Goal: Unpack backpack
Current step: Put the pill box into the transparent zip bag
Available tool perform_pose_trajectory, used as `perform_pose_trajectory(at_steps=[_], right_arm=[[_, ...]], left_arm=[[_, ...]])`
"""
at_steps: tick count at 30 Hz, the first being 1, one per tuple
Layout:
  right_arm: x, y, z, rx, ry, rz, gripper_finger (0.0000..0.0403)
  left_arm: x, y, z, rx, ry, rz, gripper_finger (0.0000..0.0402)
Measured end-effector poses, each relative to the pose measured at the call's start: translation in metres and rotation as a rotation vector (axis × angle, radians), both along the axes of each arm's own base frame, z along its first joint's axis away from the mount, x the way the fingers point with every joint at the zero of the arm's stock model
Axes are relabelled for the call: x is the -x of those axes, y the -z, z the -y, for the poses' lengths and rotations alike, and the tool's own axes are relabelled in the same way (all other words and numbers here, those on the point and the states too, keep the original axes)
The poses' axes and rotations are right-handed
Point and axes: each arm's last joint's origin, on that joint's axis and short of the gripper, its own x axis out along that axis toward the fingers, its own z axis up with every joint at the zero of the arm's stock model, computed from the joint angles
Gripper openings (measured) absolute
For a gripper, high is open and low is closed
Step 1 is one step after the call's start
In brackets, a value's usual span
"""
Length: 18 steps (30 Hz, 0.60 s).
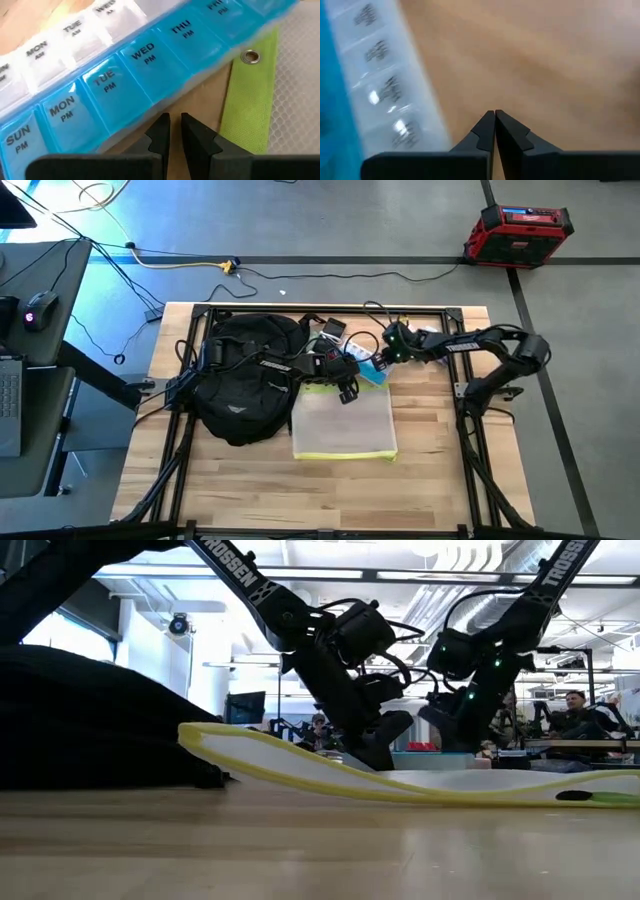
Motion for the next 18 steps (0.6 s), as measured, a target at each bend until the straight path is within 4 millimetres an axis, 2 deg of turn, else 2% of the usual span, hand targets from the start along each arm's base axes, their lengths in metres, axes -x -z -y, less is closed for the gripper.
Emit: perform_pose_trajectory(at_steps=[4,7,11,18], right_arm=[[-0.002,-0.009,-0.008,-0.061,-0.076,0.069,0.0004],[-0.003,-0.017,-0.012,-0.049,-0.105,0.107,0.0024],[-0.004,-0.026,-0.017,-0.026,-0.123,0.132,0.0077],[-0.002,-0.026,-0.023,-0.06,-0.15,0.113,0.017]], left_arm=[[0.0,0.0,0.0,-0.006,0.004,-0.006,0.0027],[0.0,0.0,0.0,-0.006,0.004,-0.009,0.0027],[0.001,0.001,0.0,-0.007,0.001,-0.016,0.0027],[0.003,0.001,0.0,-0.006,-0.003,-0.037,0.0027]])
